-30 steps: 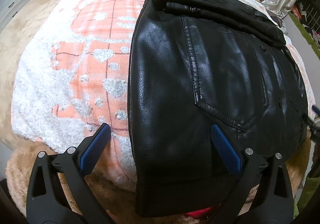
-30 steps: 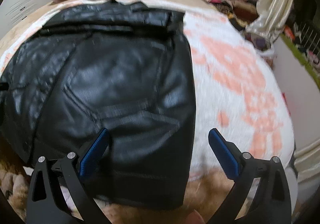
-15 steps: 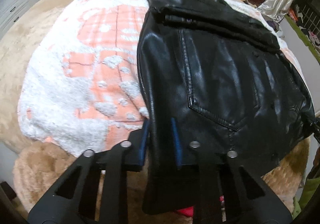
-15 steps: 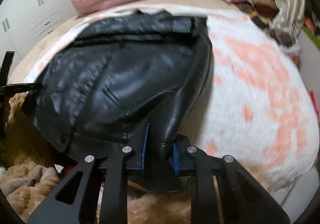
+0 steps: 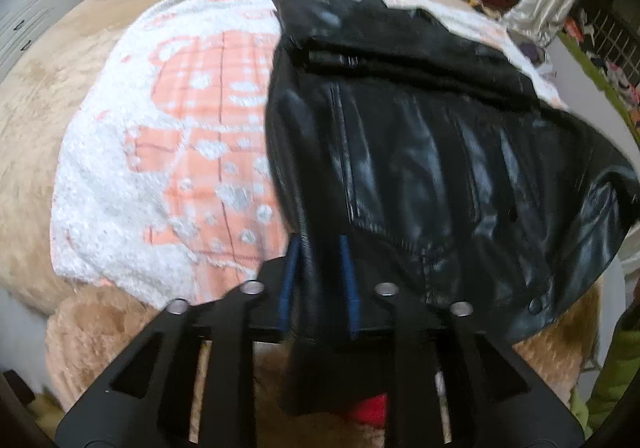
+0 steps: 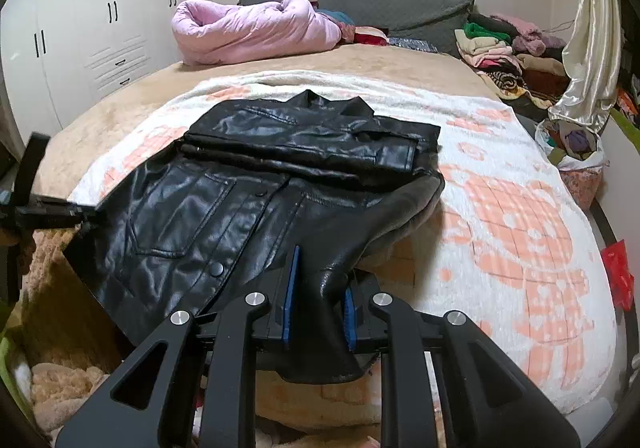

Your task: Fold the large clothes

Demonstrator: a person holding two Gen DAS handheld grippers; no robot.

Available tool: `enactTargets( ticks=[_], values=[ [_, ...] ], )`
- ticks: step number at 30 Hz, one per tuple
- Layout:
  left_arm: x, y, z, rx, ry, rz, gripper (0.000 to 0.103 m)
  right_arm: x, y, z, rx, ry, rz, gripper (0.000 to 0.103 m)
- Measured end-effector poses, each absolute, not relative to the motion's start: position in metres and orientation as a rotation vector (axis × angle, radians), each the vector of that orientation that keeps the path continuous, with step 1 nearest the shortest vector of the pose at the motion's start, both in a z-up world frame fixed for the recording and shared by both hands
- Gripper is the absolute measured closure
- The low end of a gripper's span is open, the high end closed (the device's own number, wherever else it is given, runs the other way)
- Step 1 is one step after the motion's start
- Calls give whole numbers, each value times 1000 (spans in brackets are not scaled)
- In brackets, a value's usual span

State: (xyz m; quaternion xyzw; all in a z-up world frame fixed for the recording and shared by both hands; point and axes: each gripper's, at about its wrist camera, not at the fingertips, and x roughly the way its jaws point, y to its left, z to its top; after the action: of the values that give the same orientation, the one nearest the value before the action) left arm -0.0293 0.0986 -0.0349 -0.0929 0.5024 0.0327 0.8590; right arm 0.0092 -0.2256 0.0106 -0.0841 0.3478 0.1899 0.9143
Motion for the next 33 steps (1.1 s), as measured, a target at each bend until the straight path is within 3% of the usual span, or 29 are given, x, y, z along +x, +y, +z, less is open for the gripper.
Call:
enactTargets(
  ticks=[1, 6, 8, 9, 12, 33],
  values=[
    [-29, 98, -39, -194, 1065, 71, 76, 8, -225, 12, -174, 713, 392, 86],
    [-27, 94, -57, -193, 1120, 93, 69, 9, -229, 13, -166, 701, 403, 88],
    [-26, 92, -58, -182, 1123, 96, 78, 8, -228, 14, -162, 698, 404, 89],
    [-26, 91, -58, -172, 1119, 102, 93, 8, -228, 14, -160, 696, 407, 89],
    [-25, 91, -49, -178, 1102, 89, 100, 7, -230, 15, -158, 688, 410, 90],
    [46, 111, 73, -325, 762, -49, 102, 76, -282, 69, 127, 602, 444, 94]
  ],
)
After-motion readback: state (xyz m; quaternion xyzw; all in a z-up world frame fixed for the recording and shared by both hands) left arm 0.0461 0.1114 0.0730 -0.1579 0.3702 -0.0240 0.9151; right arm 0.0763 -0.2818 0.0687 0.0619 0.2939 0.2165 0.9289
